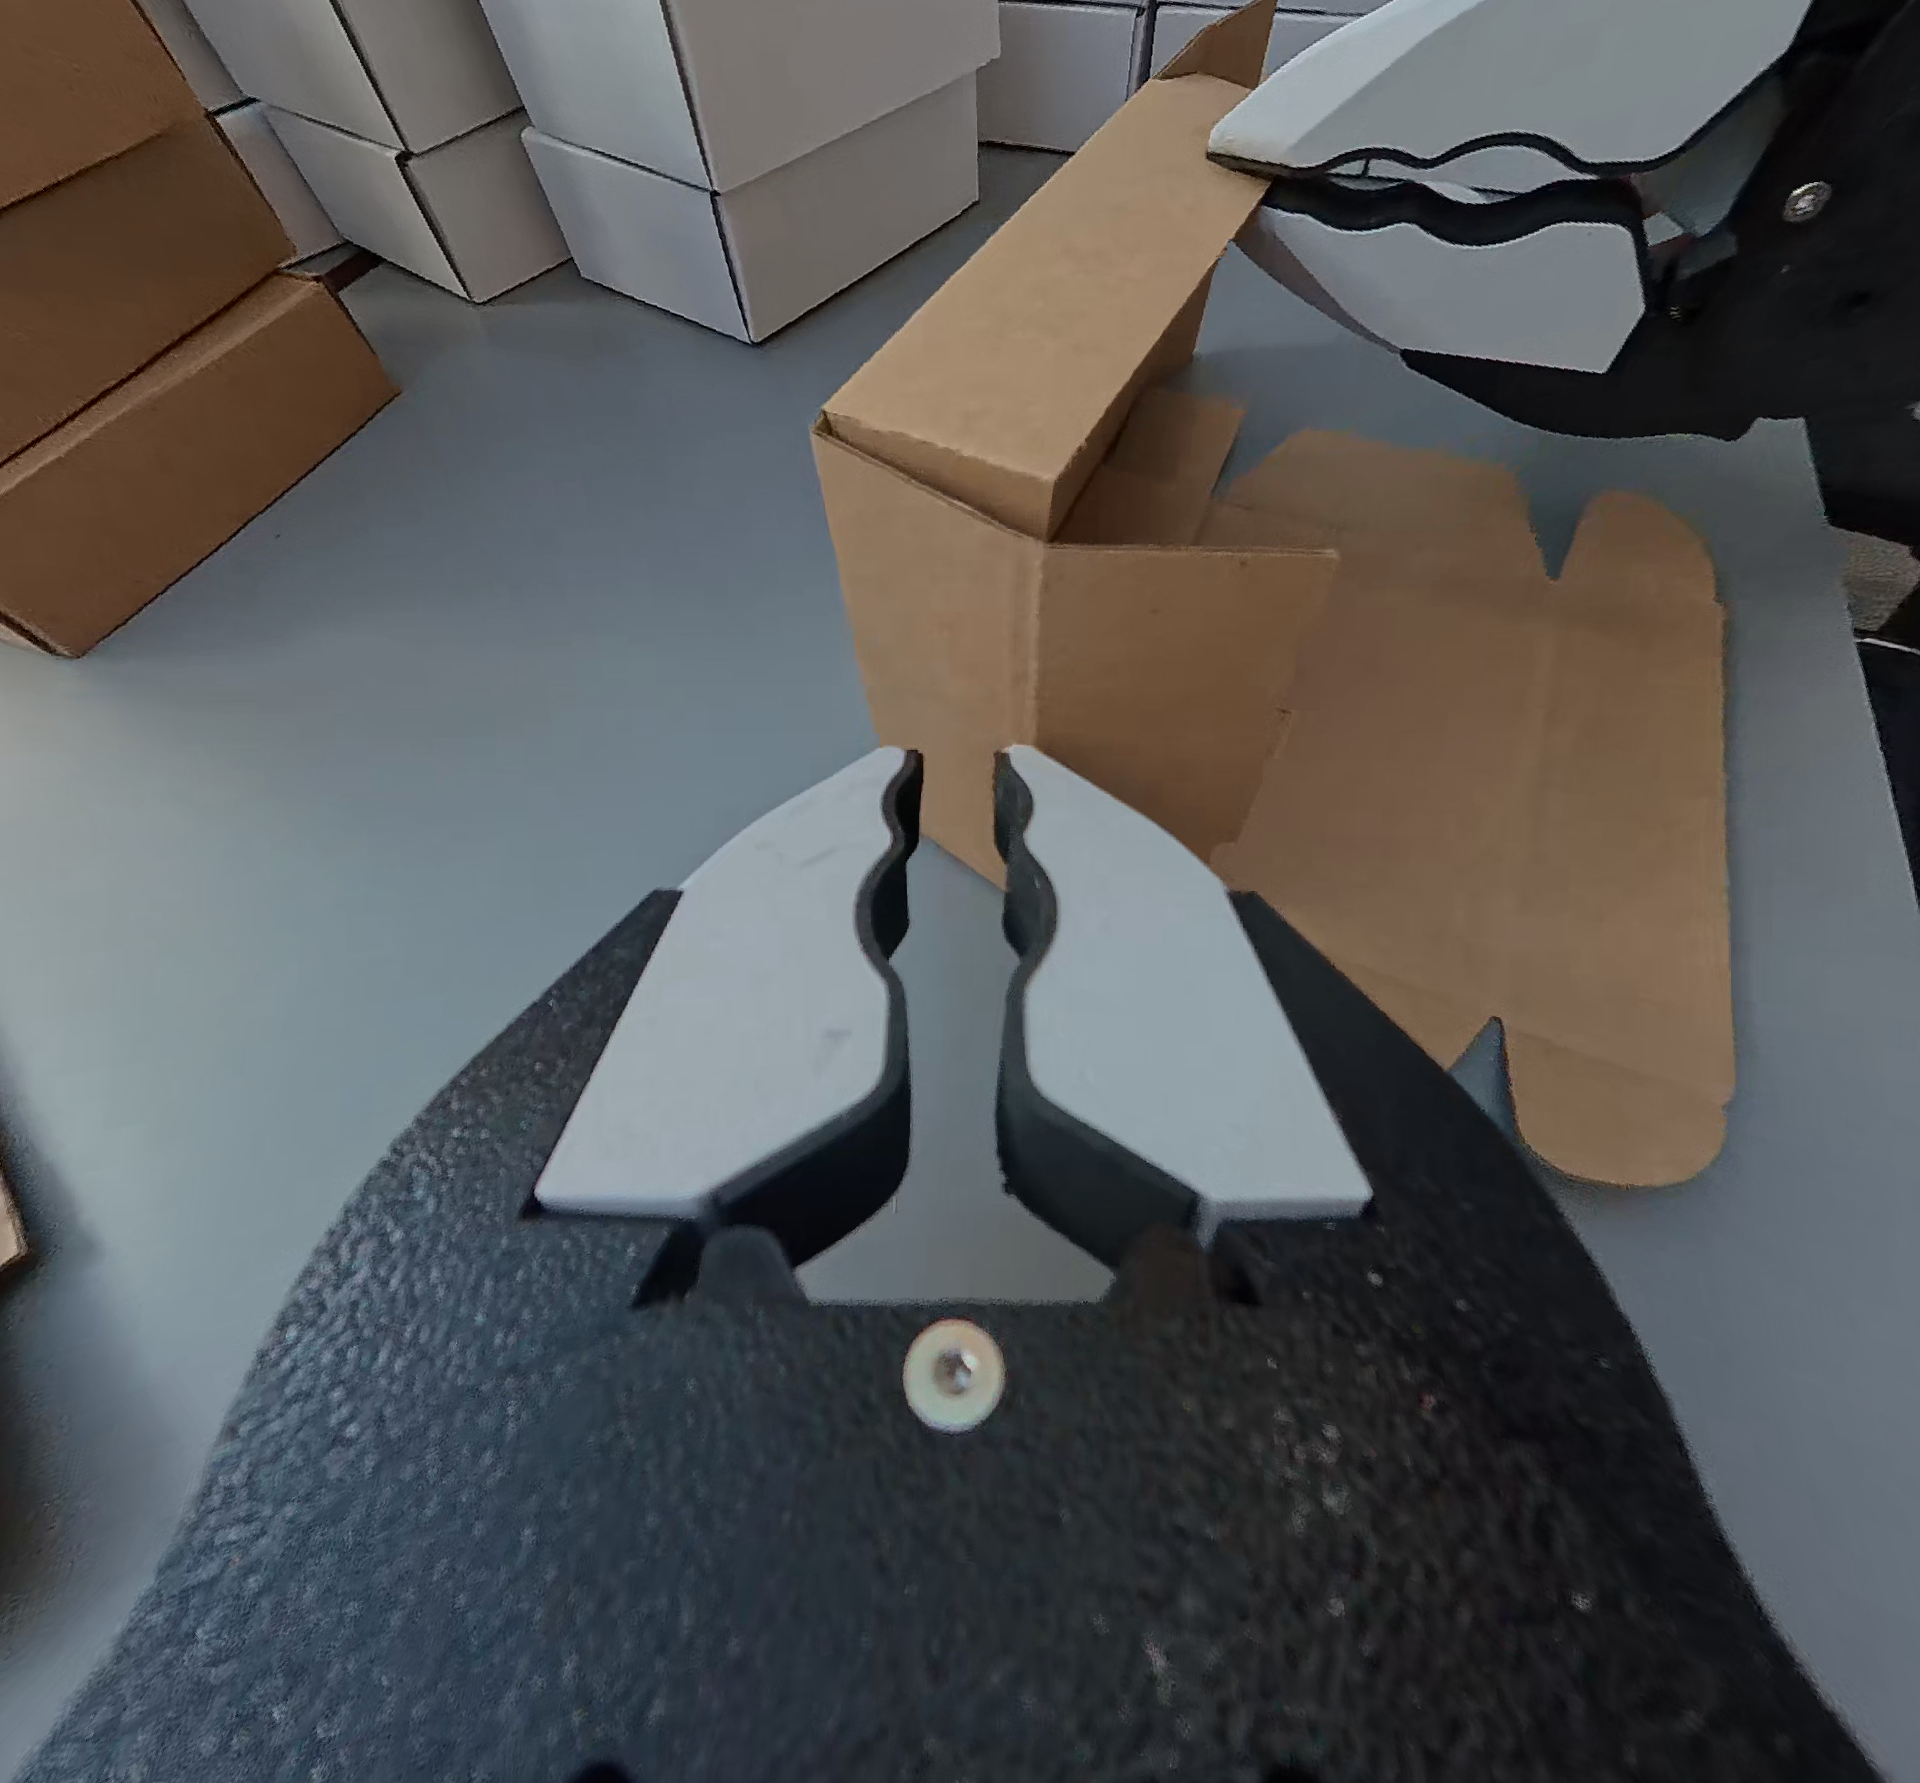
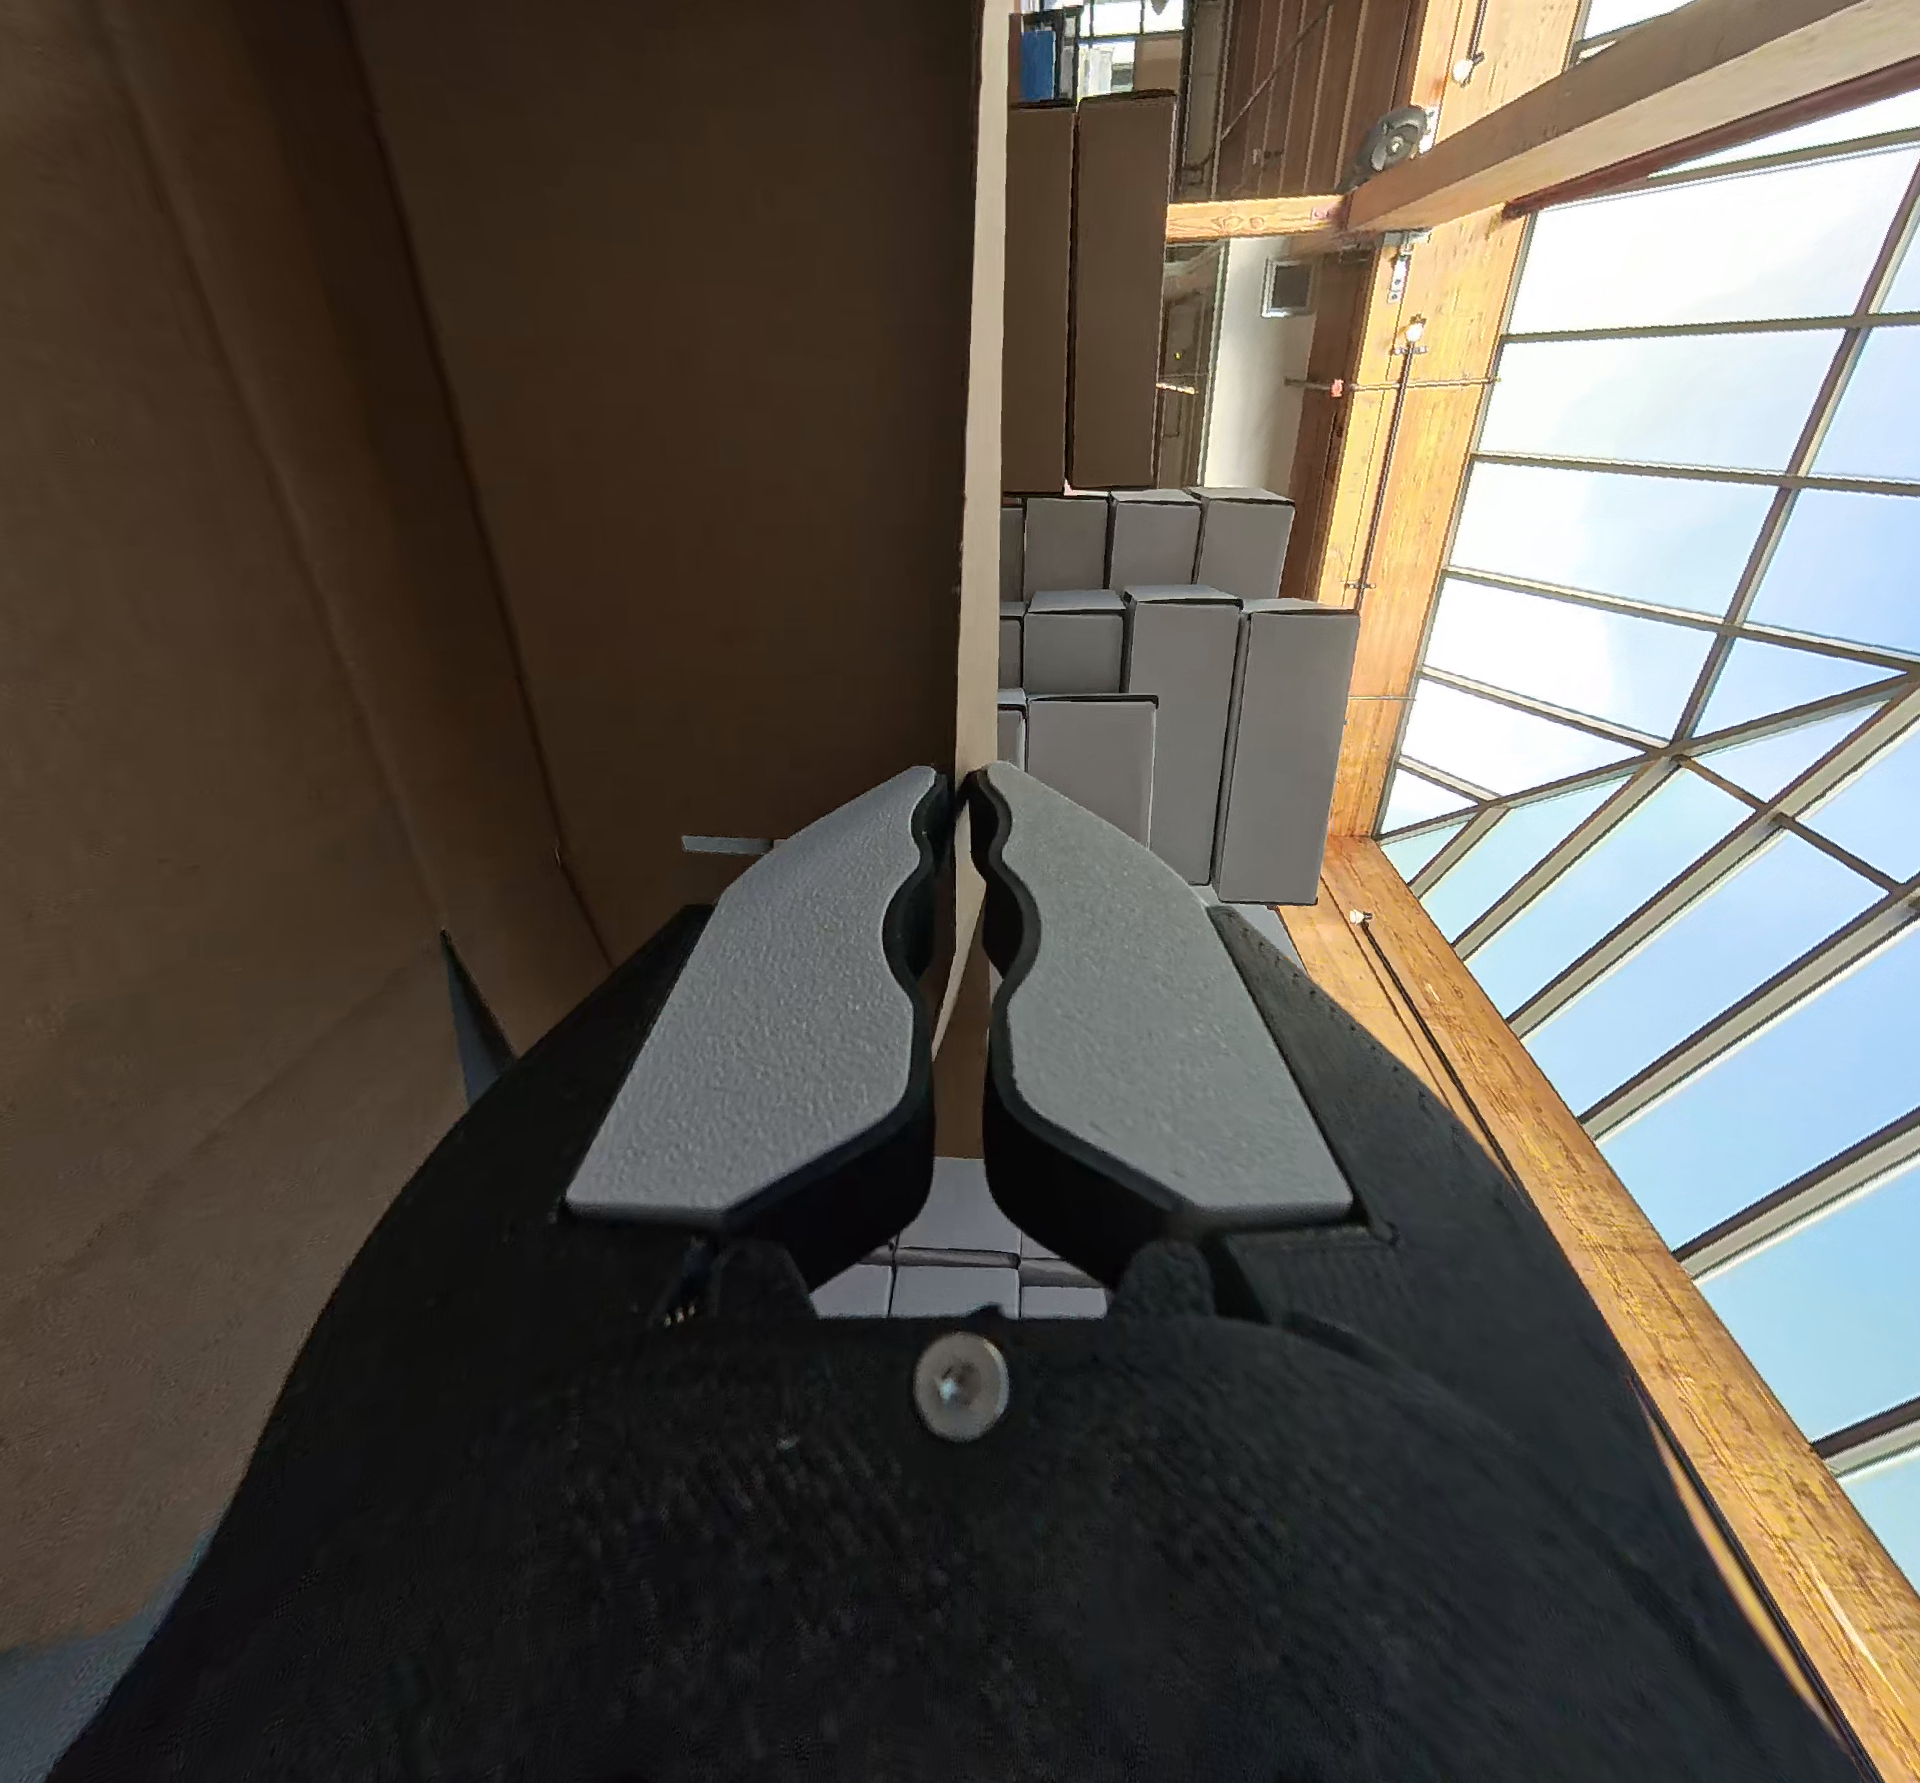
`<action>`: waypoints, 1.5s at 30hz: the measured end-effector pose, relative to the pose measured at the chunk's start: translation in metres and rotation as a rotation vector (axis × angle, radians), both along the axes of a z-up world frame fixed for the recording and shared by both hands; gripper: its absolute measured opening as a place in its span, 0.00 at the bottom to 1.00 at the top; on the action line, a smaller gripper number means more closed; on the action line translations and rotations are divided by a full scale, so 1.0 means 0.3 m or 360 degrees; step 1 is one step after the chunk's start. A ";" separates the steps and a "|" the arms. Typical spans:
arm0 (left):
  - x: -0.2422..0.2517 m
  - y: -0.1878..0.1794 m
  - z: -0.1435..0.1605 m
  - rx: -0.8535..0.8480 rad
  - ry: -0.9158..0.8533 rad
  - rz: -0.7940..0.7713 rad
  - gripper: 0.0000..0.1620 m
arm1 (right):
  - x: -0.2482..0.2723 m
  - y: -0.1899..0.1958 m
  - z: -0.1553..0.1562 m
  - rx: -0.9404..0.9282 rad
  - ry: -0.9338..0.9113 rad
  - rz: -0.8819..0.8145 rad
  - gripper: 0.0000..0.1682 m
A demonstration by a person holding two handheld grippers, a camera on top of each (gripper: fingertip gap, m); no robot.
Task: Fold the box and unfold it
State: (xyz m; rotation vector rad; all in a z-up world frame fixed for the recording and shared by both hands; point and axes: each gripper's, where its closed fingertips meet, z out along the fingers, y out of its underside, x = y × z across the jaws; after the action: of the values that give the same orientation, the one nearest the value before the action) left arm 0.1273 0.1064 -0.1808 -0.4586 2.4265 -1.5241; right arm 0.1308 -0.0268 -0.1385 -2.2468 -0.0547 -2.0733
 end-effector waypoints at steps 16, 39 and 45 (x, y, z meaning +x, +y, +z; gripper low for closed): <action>-0.063 -0.065 0.035 -0.0153 0.0101 -0.0226 0.14 | 0.006 -0.001 0.001 -0.0064 0.0153 0.0099 0.02; 0.102 -0.128 0.008 0.0002 -0.0017 0.0294 0.22 | -0.001 0.000 -0.020 -0.0103 0.0387 0.0370 0.04; 0.151 -0.145 0.003 0.0003 0.0030 0.0328 0.22 | 0.039 -0.013 -0.008 0.0352 0.0646 0.0436 0.04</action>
State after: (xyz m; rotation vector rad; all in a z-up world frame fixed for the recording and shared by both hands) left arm 0.1726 0.0630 -0.1799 -0.7020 2.3113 -1.4365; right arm 0.1426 -0.0307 -0.1408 -2.3191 -0.0947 -1.3916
